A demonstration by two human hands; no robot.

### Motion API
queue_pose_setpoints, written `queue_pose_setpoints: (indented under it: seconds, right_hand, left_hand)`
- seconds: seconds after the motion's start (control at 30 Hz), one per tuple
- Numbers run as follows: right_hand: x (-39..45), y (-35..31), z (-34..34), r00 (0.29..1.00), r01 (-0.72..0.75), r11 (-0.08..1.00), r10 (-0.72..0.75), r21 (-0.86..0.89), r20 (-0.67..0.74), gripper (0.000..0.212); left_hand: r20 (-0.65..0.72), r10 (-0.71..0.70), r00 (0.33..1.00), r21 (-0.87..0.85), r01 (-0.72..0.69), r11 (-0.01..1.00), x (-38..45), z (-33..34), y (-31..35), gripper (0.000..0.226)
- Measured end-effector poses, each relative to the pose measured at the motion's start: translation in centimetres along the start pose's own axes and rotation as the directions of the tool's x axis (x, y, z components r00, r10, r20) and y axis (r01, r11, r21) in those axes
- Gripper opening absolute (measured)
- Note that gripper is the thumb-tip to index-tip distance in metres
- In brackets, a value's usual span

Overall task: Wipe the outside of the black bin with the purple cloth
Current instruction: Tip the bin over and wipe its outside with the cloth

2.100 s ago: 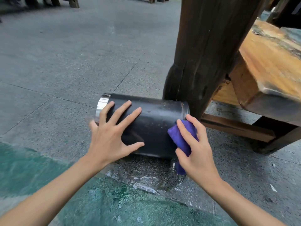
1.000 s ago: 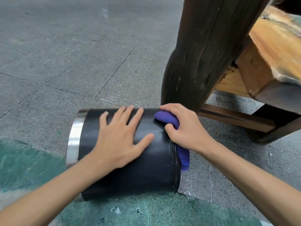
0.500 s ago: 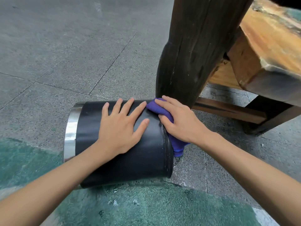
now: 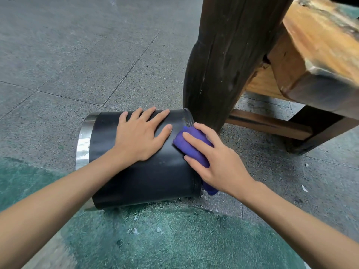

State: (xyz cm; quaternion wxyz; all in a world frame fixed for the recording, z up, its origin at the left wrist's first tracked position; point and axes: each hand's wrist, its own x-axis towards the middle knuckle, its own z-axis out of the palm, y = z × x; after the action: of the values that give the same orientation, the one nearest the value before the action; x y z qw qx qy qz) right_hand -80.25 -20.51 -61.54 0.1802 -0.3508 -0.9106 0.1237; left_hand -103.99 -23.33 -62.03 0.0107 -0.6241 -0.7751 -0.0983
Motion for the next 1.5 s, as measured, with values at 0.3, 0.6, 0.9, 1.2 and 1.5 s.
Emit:
queue_pose_setpoints:
  seconds: [0.3, 0.6, 0.9, 1.2, 1.5]
  right_hand:
    - [-4.6, 0.1, 2.2, 0.999, -0.005, 0.999, 0.007, 0.048, -0.046, 0.067]
    - [-8.1, 0.5, 3.5, 0.999, -0.033, 0.999, 0.032, 0.042, 0.007, 0.061]
    - [-10.4, 1.6, 3.8, 0.979, 0.093, 0.99, -0.072, -0.106, 0.191, 0.058]
    - [-10.3, 2.1, 4.4, 0.965, 0.176, 0.952, -0.117, -0.251, 0.234, 0.054]
    - [-9.6, 5.8, 3.8, 0.942, -0.147, 0.936, 0.231, -0.321, 0.244, 0.031]
  left_hand:
    - [-0.009, 0.006, 1.0, -0.006, -0.006, 1.0, -0.1, 0.0, -0.1, 0.066]
    - [-0.005, 0.017, 1.0, -0.005, -0.017, 1.0, 0.0, 0.2, -0.3, 0.069]
    - [0.003, 0.023, 1.0, -0.014, -0.023, 1.0, 0.1, 0.1, -0.4, 0.071]
    - [0.027, 0.018, 0.999, -0.021, -0.018, 1.0, -0.1, -0.2, -0.3, 0.069]
    - [0.057, 0.062, 0.996, -0.016, -0.061, 0.998, -0.4, -0.8, -0.4, 0.072]
